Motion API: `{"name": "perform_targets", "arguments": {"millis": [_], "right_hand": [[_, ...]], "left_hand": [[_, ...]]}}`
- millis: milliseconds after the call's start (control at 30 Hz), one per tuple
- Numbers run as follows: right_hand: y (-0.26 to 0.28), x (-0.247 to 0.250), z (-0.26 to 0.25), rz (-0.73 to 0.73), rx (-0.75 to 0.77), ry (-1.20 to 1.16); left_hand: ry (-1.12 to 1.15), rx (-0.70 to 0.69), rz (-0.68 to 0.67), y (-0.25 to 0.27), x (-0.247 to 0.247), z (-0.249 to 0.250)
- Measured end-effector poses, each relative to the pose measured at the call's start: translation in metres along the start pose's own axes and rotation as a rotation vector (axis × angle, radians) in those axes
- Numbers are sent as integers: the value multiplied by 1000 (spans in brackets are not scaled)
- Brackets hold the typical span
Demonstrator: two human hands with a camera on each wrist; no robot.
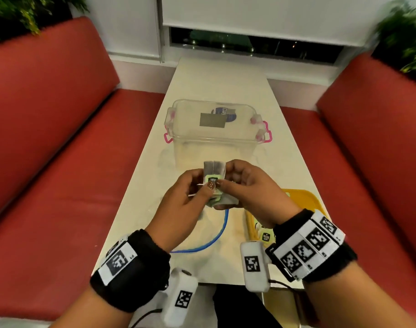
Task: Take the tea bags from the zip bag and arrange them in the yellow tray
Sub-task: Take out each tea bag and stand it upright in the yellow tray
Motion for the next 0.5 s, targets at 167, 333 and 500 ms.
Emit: {"name": "perform_targets", "arguments": {"millis": [167,333,500], "right_hand": [[4,25,1,104,54,-179],[4,37,17,225,39,-263],[0,35,25,218,16,-406]], "left_hand": [[338,242,40,-7,-28,-20],[446,273,90,-6,-40,-33],[586,377,81,-8,-56,-44]]}}
Point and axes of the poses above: each hand's wrist, its own y-axis away from the middle knuckle, its own x-axis out of the back of the hand, z = x × y, the point moved 10 cm from there along -y, towards the middle knuckle, and after that the axes turned 14 degrees about -x, right-handed, at the moved point
